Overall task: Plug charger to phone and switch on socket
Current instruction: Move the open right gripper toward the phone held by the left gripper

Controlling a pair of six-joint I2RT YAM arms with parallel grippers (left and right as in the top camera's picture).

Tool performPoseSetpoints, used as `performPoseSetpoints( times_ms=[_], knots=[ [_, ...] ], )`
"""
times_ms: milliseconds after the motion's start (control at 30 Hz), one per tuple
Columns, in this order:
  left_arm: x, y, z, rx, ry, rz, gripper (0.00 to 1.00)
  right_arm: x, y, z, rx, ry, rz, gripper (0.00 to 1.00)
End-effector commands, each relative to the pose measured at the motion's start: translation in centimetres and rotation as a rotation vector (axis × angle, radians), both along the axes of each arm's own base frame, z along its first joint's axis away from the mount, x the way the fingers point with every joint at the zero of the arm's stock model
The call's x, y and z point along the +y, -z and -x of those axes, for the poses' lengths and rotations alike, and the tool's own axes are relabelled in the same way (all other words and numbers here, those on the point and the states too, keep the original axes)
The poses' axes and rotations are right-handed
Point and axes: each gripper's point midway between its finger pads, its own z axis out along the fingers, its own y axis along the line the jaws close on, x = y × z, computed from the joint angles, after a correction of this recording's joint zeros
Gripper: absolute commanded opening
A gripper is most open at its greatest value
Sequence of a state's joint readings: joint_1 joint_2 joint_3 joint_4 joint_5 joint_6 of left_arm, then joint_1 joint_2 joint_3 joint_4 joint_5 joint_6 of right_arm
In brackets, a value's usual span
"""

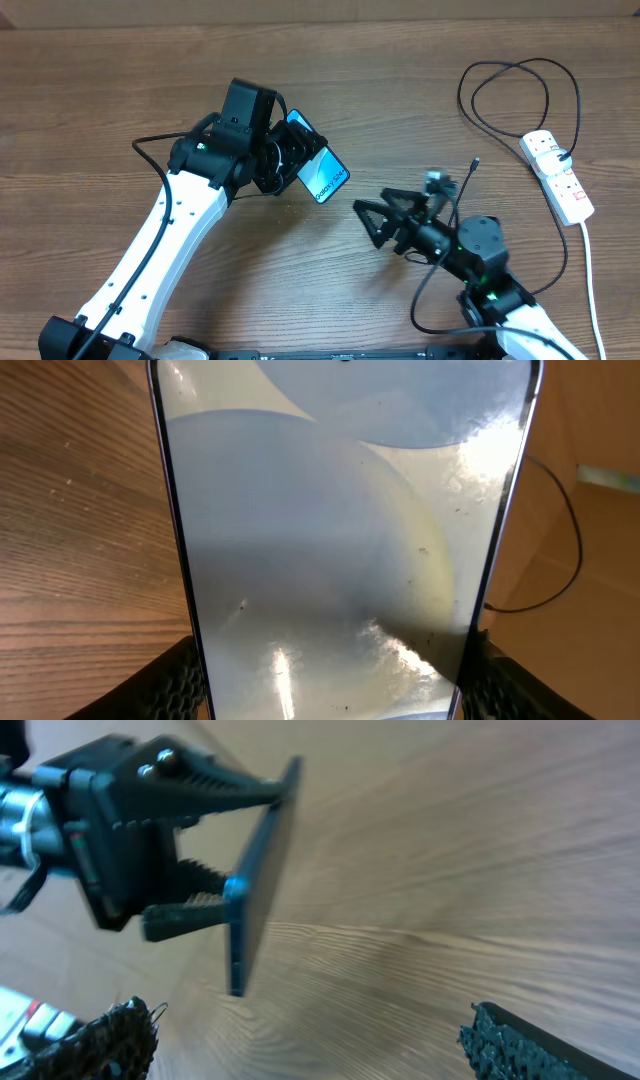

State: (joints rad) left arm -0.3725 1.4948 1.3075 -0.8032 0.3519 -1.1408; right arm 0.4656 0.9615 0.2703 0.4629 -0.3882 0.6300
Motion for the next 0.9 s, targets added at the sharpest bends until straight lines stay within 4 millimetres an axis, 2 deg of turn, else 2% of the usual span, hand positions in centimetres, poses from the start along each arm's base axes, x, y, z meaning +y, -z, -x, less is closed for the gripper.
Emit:
performPoseSetpoints(
  times_ms=[0,133,300,467,567,633,767,867],
  knots=[
    [-0.1,-0.5,-0.5,-0.011,-0.024,0.024,0.49,1.8,0.2,-0.1,-0.035,-0.054,0.011,1.0],
    [-0.1,-0.6,-0.5,-0.01,-0.028,0.027,0.49,3.3,0.0,-0.8,-0.087,-0.056,-0.012,1.0],
    [-0.3,-0.3,-0.4,0.0,-0.022,0.026,0.49,4.1,-0.1,-1.6,-0.125,-0.022,-0.04,1.0],
    [-0.7,-0.2,-0.1,-0.001,-0.003,0.021,0.49,3.7,-0.9,-3.1,-0.125,0.063,-0.097,1.0],
    [-0.8,-0.2,0.0,0.004,0.0,0.02,0.49,3.8,-1.6,-3.6,-0.128,0.074,-0.112,0.91],
    [-0.9,-0.2,0.2,0.007,0.004,0.02,0.49,4.0,-2.2,-3.8,-0.137,0.075,-0.118,0.89],
    [-1.5,-0.1,0.6,0.009,0.023,0.021,0.49,4.2,-3.3,-4.3,-0.154,0.078,-0.131,0.89],
    [-2.1,-0.2,1.0,0.008,0.042,0.022,0.49,4.3,-3.2,-4.5,-0.145,0.079,-0.124,0.89]
  ],
)
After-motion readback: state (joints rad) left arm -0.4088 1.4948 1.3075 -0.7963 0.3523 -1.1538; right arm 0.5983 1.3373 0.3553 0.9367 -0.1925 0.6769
